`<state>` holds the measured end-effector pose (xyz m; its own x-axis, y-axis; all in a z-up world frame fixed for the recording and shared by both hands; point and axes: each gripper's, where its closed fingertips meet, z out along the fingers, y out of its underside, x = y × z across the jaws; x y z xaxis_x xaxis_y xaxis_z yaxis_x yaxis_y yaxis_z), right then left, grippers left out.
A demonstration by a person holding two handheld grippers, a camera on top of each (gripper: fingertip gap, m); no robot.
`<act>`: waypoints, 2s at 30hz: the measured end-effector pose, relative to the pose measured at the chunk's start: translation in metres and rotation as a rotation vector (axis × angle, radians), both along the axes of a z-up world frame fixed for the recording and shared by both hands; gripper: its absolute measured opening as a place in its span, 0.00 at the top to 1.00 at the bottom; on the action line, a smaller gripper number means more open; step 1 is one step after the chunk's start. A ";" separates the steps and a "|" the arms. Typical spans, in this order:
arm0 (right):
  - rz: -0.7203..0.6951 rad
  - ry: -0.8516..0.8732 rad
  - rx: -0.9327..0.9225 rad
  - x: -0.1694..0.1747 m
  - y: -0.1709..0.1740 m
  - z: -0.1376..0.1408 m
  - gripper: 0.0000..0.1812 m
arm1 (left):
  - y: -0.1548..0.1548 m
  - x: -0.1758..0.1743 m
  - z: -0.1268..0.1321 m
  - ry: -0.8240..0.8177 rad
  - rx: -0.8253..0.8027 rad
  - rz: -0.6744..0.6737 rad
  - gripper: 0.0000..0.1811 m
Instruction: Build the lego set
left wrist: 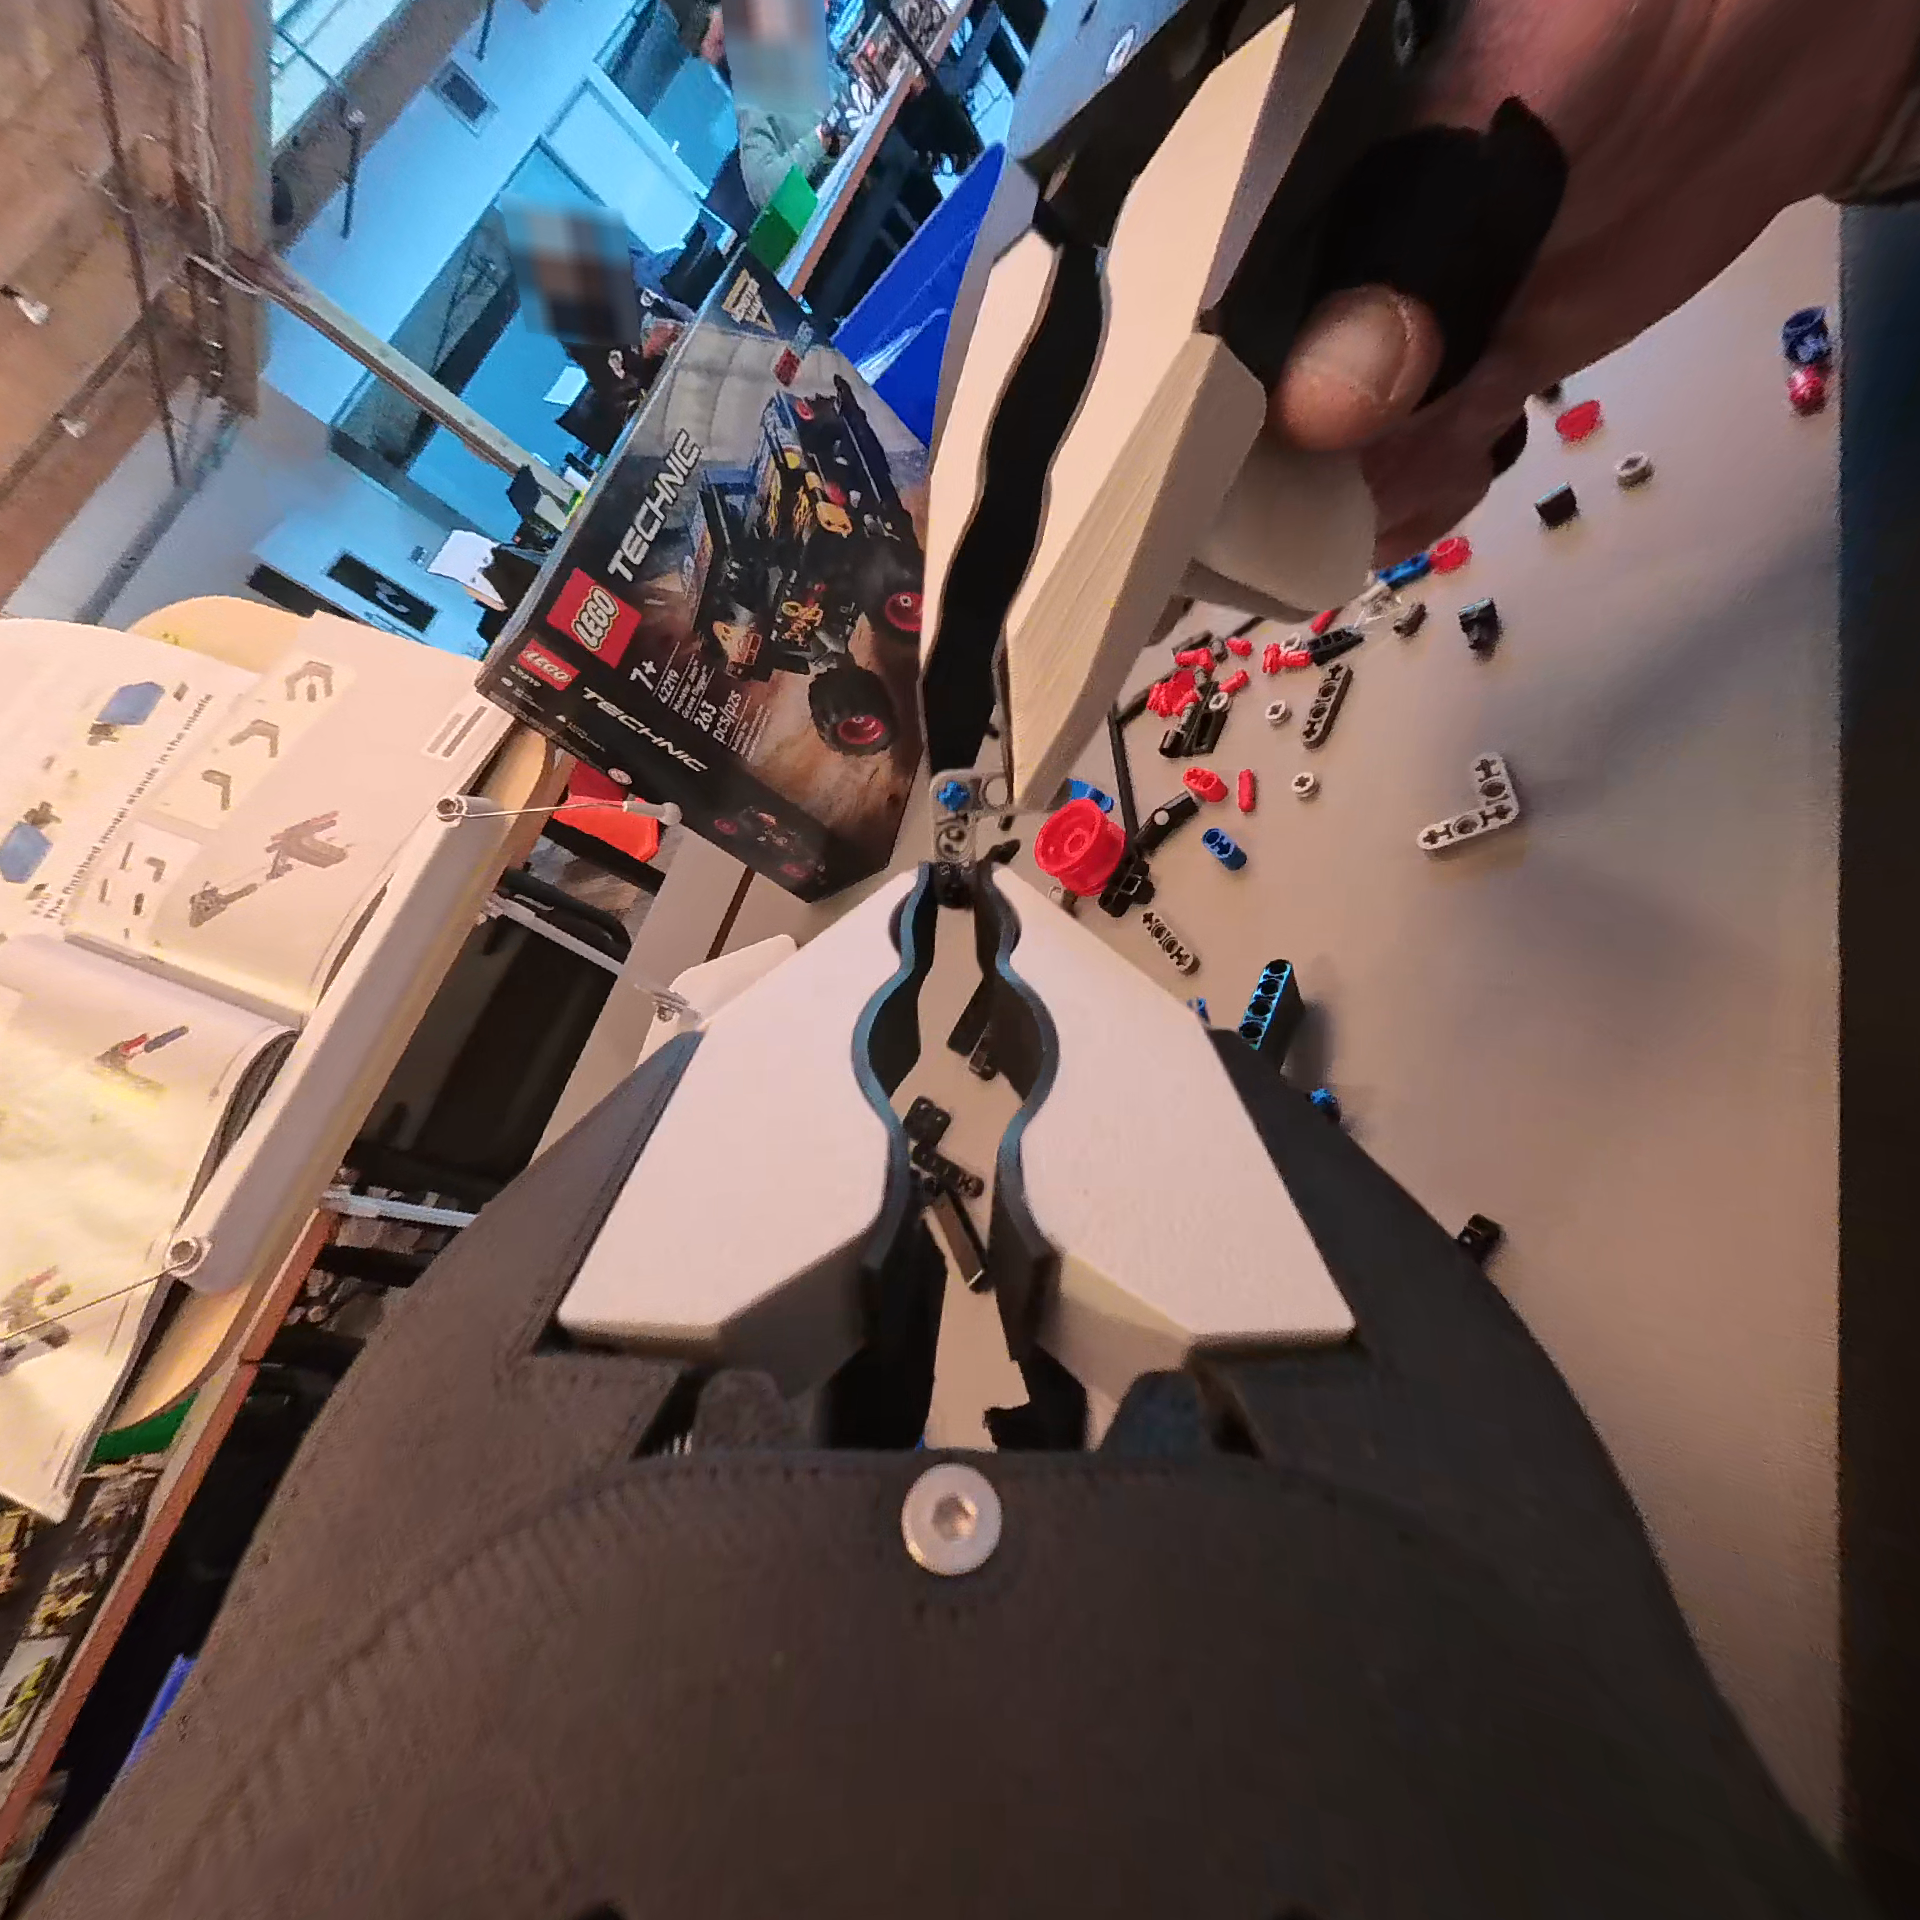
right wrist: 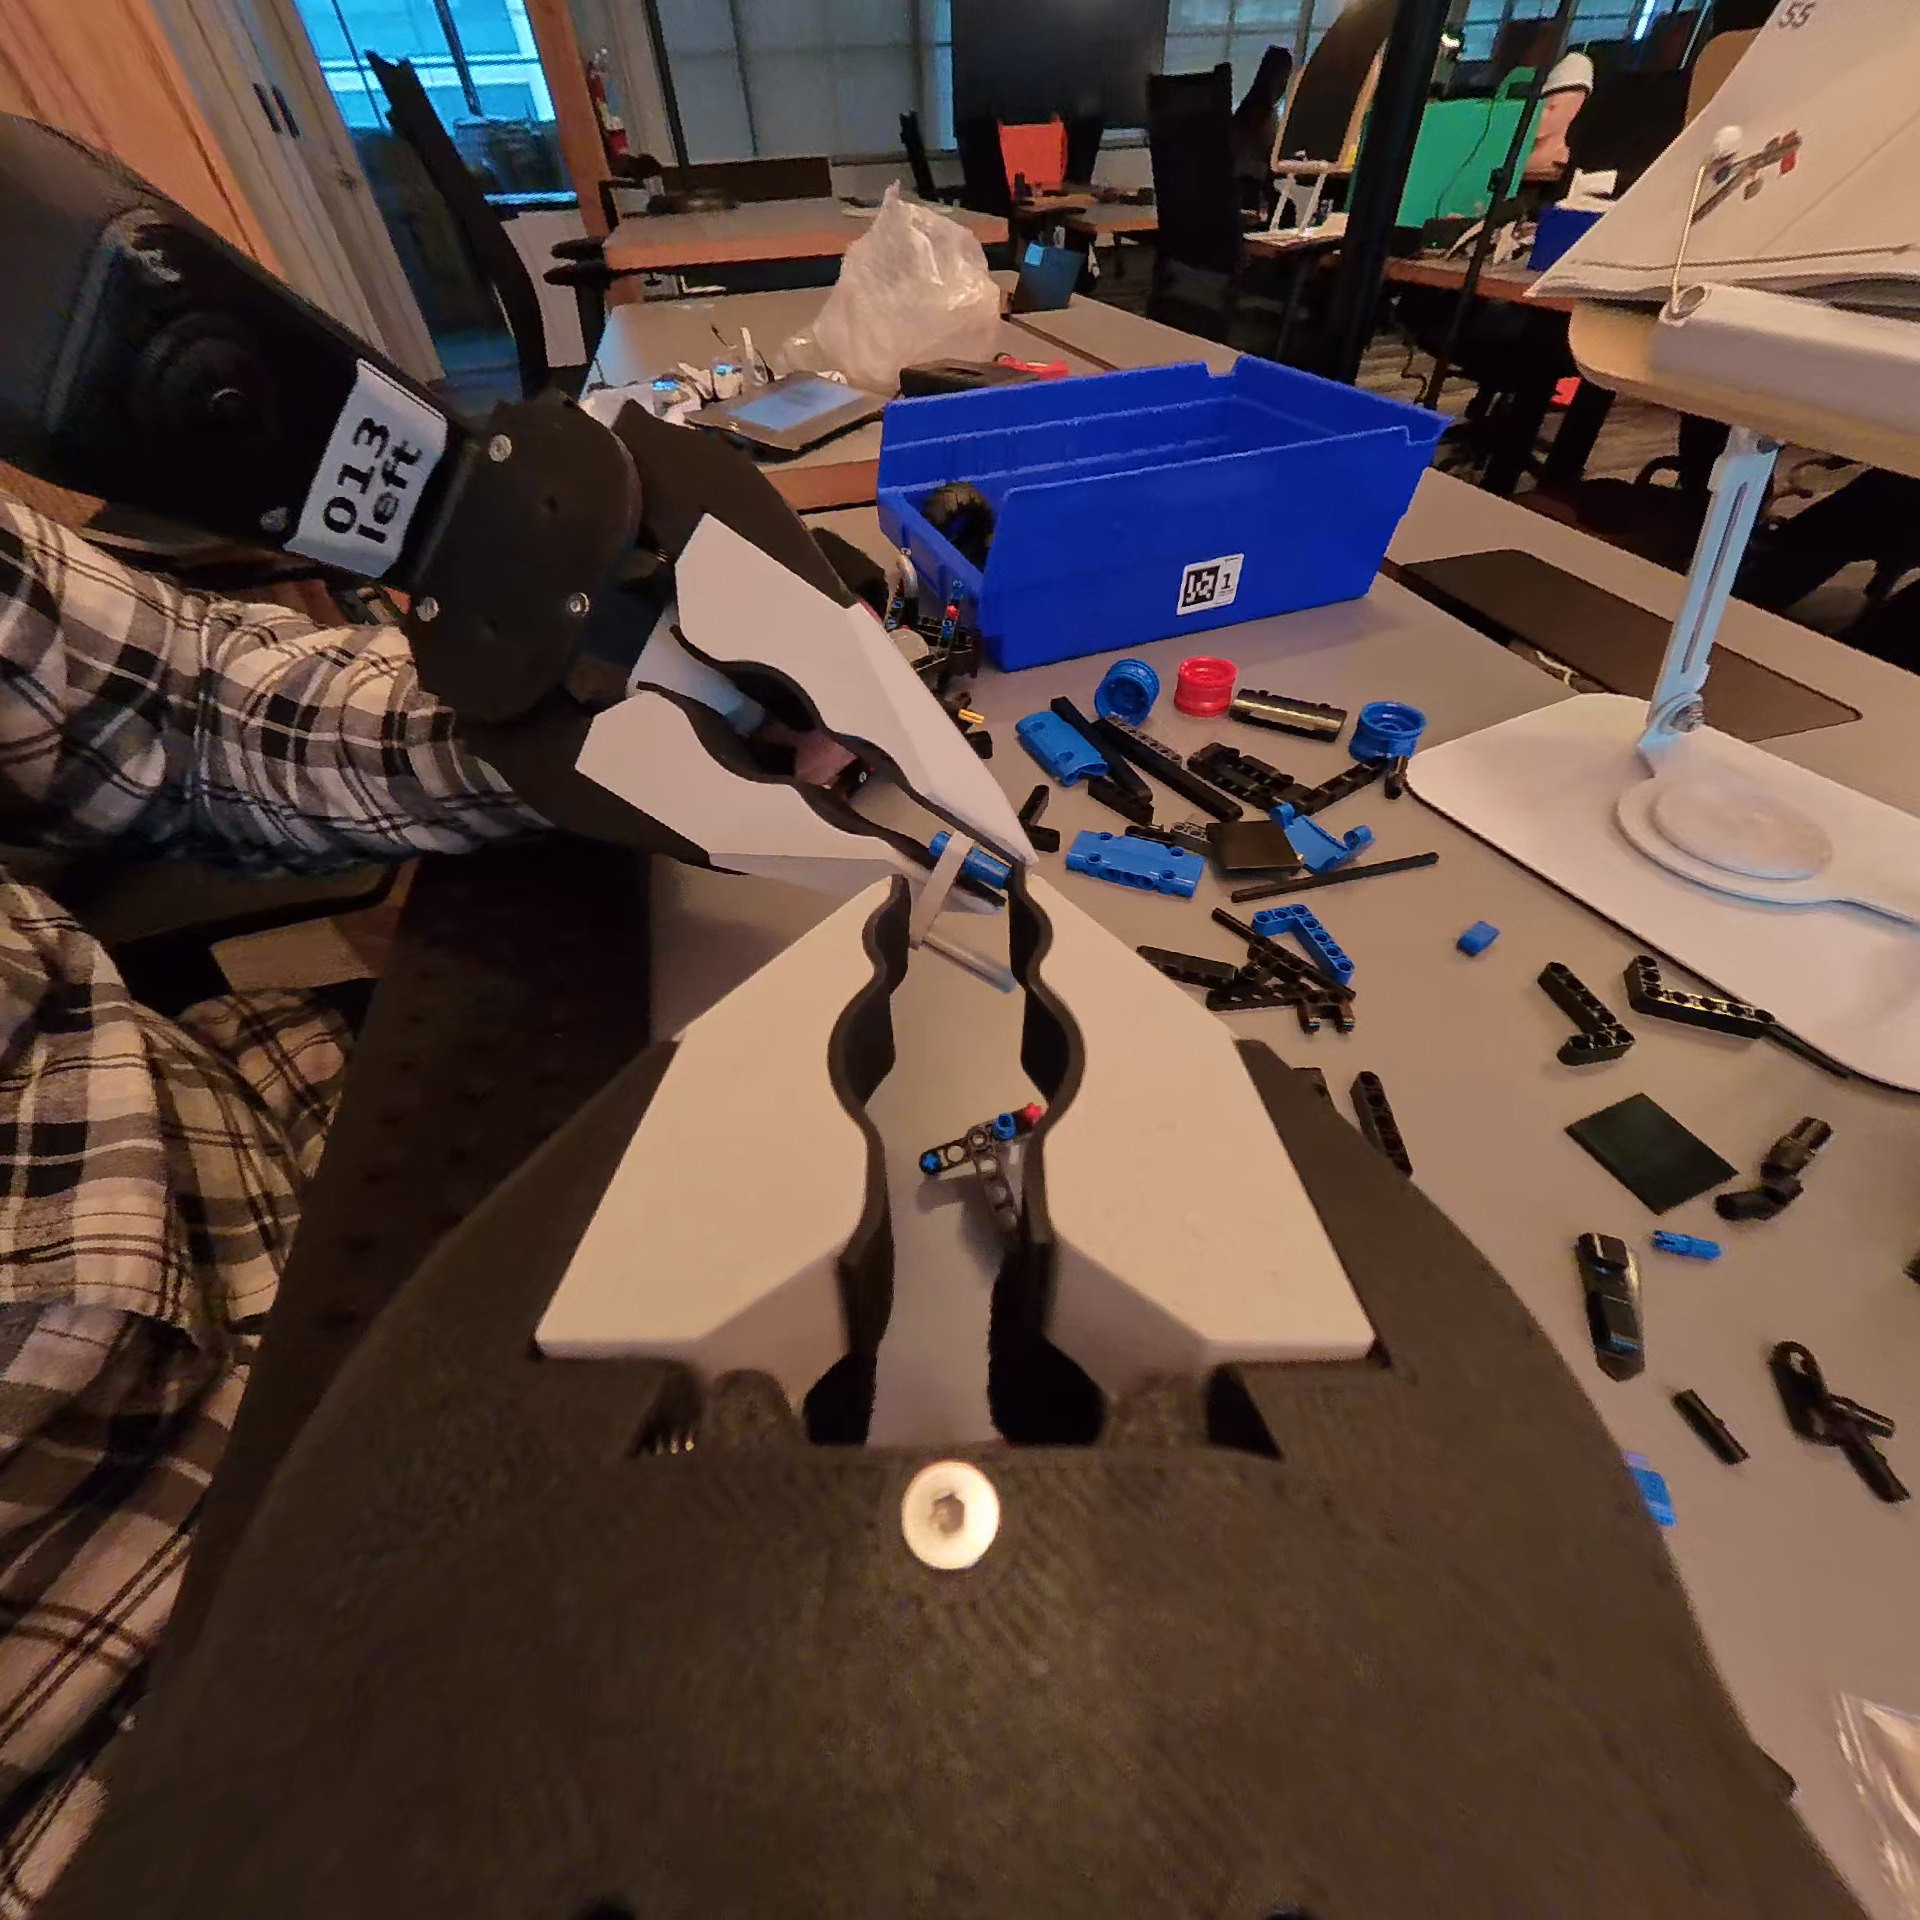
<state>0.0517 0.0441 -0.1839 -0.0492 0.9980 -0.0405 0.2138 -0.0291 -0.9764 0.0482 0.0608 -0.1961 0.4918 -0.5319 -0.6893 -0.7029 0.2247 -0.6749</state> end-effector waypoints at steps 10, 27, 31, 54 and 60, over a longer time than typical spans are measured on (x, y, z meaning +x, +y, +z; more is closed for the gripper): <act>0.177 0.143 -0.150 0.013 -0.011 0.030 1.00 | -0.024 0.015 0.018 -0.272 -0.140 -0.253 0.98; 0.332 0.126 -0.047 0.013 -0.043 0.030 0.96 | -0.050 0.026 0.023 -0.358 -0.282 -0.456 0.97; 0.358 0.114 -0.035 0.015 -0.048 0.028 0.94 | -0.053 0.028 0.020 -0.346 -0.304 -0.467 0.97; 0.382 0.157 0.010 0.021 -0.056 0.032 0.99 | -0.065 0.034 0.036 -0.411 -0.307 -0.473 0.98; 0.370 0.193 0.014 0.022 -0.053 0.037 0.99 | -0.063 0.034 0.044 -0.504 -0.329 -0.484 0.97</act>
